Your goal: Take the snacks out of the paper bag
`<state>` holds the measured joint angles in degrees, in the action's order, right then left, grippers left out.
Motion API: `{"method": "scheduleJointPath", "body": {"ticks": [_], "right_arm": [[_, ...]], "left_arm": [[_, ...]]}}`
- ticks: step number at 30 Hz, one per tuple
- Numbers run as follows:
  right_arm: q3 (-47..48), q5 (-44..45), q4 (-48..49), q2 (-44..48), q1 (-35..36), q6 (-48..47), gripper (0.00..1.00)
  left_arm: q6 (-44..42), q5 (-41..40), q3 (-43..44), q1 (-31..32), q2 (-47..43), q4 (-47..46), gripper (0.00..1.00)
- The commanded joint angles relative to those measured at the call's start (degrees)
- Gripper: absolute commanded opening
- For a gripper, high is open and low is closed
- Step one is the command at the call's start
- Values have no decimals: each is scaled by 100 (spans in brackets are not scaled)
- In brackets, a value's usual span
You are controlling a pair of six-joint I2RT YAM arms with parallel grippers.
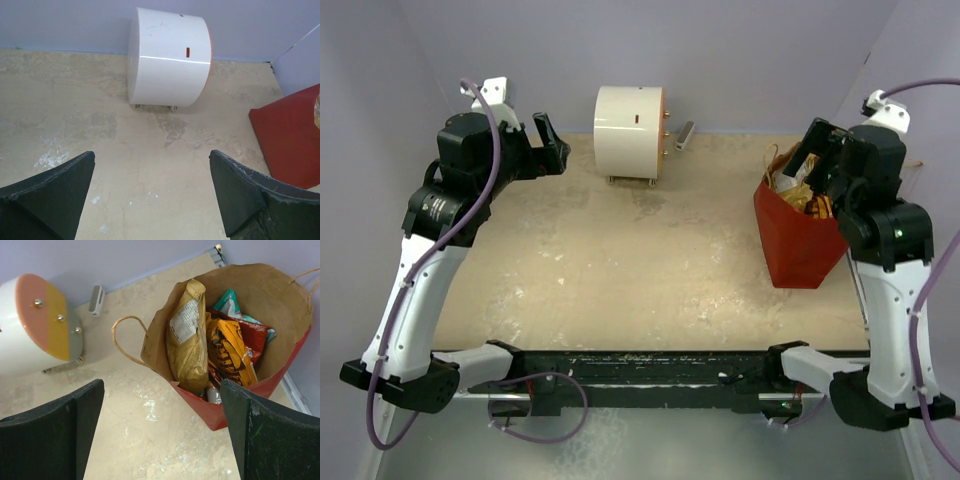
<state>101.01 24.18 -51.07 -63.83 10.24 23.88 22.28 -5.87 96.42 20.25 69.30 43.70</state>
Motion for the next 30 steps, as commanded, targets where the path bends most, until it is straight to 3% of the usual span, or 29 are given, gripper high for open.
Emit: {"method": "scheduleJointPath", "body": {"ticks": [1,6,10,16,23,30], "right_arm": [[544,198,-242,-412,-37,-69,100],[869,469,-674,-862,-63,-306,100],[918,-41,-625,-1136,-156,-683,99],[973,-1679,-161,-1613,-215,-650,99],[472,-1996,451,-1803,-215,-613,96],[283,-1753,723,-2246,-213,-731,81]], "left_arm": [[-97,283,277,-55,-136,-370,99],[-20,349,226,-64,-178,-435,99],[113,506,126,-63,-243,-480,99],[462,901,-117,-61,-321,-634,99],[538,1000,-214,-63,-298,-769,99],[492,957,-102,-65,-169,-815,99]]}}
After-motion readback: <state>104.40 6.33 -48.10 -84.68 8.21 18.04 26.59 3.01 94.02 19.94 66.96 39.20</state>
